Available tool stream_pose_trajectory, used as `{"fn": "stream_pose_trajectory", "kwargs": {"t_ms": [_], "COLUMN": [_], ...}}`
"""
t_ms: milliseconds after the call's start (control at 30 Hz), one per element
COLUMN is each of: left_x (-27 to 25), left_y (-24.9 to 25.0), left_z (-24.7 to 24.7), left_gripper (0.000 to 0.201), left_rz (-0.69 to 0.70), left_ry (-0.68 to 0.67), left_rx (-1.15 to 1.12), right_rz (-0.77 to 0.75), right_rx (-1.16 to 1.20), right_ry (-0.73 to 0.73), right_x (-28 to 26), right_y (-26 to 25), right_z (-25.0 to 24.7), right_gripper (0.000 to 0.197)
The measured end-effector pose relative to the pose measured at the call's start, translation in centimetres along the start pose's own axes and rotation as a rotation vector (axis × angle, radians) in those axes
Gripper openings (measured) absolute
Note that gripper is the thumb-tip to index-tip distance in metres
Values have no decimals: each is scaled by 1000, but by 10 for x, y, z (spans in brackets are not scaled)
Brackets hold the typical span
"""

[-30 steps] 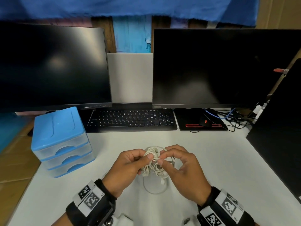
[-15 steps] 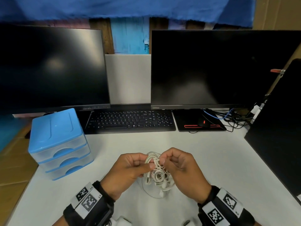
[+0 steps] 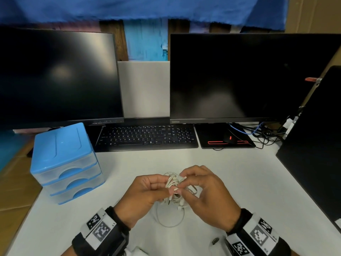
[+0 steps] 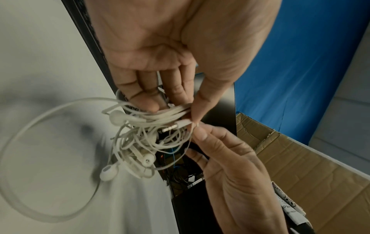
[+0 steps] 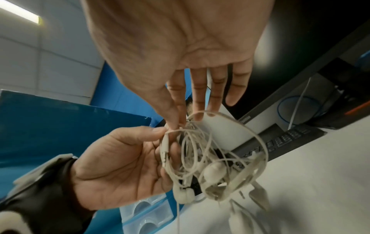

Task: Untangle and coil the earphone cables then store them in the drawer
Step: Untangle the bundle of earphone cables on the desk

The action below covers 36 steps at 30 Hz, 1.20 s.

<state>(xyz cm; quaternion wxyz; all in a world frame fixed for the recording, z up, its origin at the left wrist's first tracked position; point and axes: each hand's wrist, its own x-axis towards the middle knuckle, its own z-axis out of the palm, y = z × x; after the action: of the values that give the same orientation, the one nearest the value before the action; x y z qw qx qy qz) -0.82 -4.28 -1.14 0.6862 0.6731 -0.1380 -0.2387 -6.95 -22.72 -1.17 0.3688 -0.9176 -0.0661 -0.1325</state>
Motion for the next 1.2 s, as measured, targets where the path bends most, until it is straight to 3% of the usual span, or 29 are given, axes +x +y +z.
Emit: {"fn": "stream_pose_trajectory", "kwargs": {"t_ms": [167,233,367,567,667,833,933,1067,1133,1200], "left_x": [4,3,-1,-3,-2,4,7,1,-3,-7], "left_y": [-1,1,3,1,1,-3,-7,-13,-12,-9], "left_z": [-3,-1,7,7,8,-2,-7,-5,1,9], "left_gripper": [24,20,19,19,19,19,37,59,49,27], "left_rz": [30,-6,46,36,37,-9,-58,197,270,253], "left_ry": [214,160,107,53,114,232,224,169,36,-72], "left_rx": [13,-8,-26,8,3,42,130,530,597,563], "right_rz": [42,20,-30,-12,-8,231,287,289,278,282], "right_rx": [158,206,41,-99,-130,367,638,842,899,935], "right_ry": [243,199,73,55,82,208,191,91,41,44], "right_x": [5,5,0,-2,-2,5,8,10,9,10], "right_y": [-3,-6,-3,-1,-4,-3,-6,-12,-16,-18], "right_z": [-9,-10,4,6,7,2,-5,-10,-10,-11], "right_gripper": [20,19,4,16,14,17,19,8,10,10]}}
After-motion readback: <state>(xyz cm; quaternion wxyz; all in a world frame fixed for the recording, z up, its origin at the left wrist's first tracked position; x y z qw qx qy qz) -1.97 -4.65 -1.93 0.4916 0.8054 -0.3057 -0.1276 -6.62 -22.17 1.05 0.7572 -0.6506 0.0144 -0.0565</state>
